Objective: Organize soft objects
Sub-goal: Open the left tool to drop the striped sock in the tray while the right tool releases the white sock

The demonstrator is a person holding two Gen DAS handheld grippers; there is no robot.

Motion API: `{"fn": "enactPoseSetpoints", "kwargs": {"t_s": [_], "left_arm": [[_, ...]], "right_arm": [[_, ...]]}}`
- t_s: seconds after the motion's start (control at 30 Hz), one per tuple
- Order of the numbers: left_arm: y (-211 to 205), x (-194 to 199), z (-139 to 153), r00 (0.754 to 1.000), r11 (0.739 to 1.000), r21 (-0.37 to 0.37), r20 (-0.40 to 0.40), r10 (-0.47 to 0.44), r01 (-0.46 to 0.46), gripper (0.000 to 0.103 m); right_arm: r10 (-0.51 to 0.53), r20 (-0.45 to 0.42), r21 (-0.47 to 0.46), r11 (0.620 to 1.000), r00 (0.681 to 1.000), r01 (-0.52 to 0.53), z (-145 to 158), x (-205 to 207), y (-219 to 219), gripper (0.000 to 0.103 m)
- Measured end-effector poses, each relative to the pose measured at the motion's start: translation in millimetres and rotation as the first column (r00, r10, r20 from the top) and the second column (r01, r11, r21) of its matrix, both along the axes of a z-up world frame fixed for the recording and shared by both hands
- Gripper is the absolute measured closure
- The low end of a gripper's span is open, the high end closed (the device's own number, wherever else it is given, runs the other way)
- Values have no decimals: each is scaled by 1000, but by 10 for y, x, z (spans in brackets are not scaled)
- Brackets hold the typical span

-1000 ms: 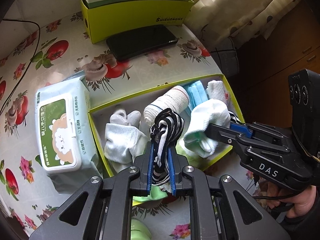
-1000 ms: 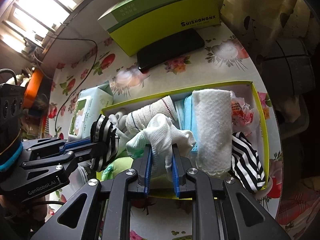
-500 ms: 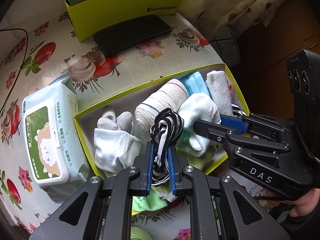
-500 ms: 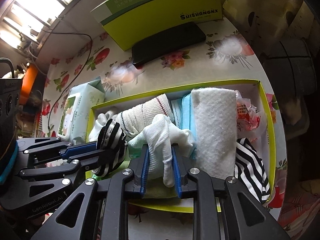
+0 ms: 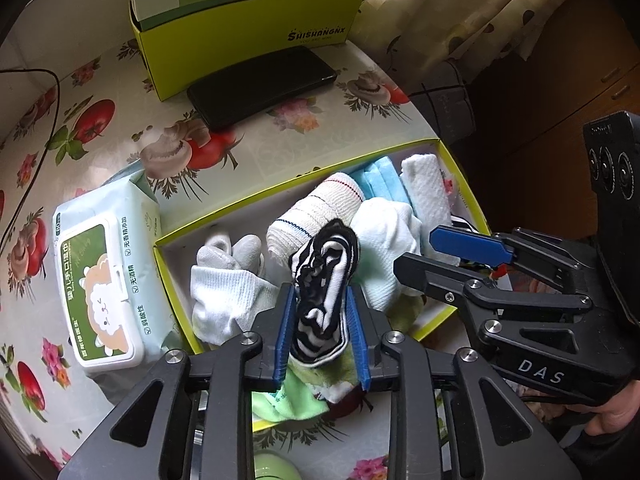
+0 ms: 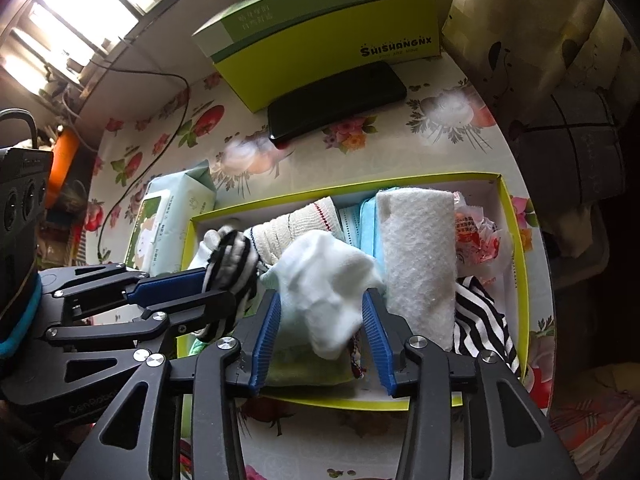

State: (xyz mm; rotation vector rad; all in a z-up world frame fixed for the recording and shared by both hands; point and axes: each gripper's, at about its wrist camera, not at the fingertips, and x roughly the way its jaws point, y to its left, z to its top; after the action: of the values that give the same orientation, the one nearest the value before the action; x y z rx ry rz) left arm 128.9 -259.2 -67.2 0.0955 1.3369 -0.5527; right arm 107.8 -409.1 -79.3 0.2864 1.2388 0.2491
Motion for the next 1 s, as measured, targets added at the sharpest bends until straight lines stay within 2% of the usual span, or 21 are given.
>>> {"fn": "enactPoseSetpoints", "kwargs": {"t_s": [0.2, 0.37, 1.0], "left_arm": [[24, -49, 104, 1000, 1000, -10, 23, 7, -7, 75], [70, -76, 172, 999, 1000, -14, 37, 22, -22, 75], [266, -381, 430, 994, 999, 7, 98, 46, -47, 75]], "right_arm": [[-6, 24, 17, 1000, 1000, 6, 109, -81, -34, 61], [1, 35, 20, 1000, 999, -2, 181, -147, -23, 66], [21, 54, -14, 1000, 998, -20, 447, -502, 178, 66]]}}
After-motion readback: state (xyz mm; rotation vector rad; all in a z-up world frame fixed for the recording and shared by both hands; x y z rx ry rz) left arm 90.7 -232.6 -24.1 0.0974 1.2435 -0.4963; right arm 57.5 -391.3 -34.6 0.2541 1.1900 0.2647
